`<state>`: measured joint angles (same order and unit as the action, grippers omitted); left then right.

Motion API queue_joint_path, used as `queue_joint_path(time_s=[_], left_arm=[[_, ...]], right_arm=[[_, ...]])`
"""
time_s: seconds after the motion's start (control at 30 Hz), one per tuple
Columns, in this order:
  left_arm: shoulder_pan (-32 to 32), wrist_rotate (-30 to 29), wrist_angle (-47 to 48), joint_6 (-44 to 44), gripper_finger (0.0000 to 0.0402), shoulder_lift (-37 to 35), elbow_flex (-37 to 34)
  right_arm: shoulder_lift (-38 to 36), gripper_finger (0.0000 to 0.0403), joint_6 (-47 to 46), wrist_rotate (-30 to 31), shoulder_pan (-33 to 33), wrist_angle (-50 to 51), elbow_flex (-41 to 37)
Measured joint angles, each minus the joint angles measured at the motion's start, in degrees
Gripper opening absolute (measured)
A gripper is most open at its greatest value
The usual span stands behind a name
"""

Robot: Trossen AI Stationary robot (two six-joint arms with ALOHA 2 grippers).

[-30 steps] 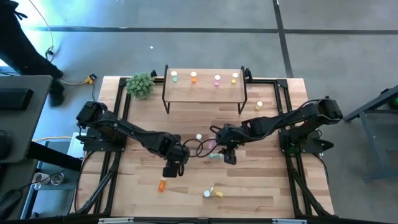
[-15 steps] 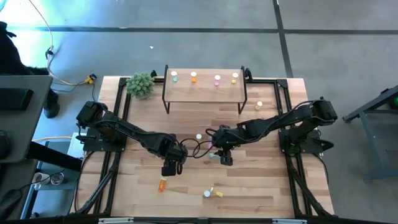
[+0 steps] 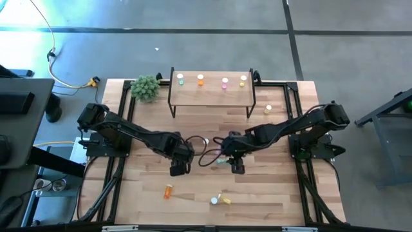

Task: Pick and place medicine bottles onto shelf by color
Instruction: Put the top blue pill bottle on the shelf aligned with the blue pill bottle

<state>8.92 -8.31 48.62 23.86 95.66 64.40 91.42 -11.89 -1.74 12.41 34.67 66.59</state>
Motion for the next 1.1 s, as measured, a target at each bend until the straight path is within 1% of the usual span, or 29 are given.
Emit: queue_joint_path(time_s=[0.13, 0.3, 0.53, 0.67, 0.77, 0.87, 1.1], left_arm=[[-0.5, -0.9, 1.8, 0.0, 0.0213, -1.7, 0.0], [-0.6, -2.6, 5.1, 0.6, 0.0213, -4.1, 0.0], [-0.6, -4.0, 7.7, 1.6, 0.0213, -7.7, 0.0], [-0.6, -4.4, 8.7, 2.6, 0.0213, -9.7, 0.0], [-0.6, -4.5, 9.9, 3.2, 0.0213, -11.2, -0.1], [-0.6, -4.8, 11.0, 4.5, 0.0213, -12.2, -0.1], [-0.6, -5.9, 11.1, 5.0, 0.0213, -13.7, 0.1]], right_arm=[[0.2, 0.0170, -0.5, 0.0, 0.0, 3.0, 0.0], [0.8, 0.0170, -0.5, 2.7, 0.0, 4.2, -2.5], [1.9, 0.0170, 0.1, 3.0, 0.0, 0.3, -6.5], [2.6, 0.0170, 1.5, 3.0, 0.0, -1.9, -7.2], [2.8, 0.0170, 3.0, 3.1, 0.0, -6.8, -7.4], [3.1, 0.0170, 3.6, 3.0, 0.0, -8.5, -7.5], [4.6, 0.0170, 4.9, 3.0, 0.0, -9.1, -7.5]])
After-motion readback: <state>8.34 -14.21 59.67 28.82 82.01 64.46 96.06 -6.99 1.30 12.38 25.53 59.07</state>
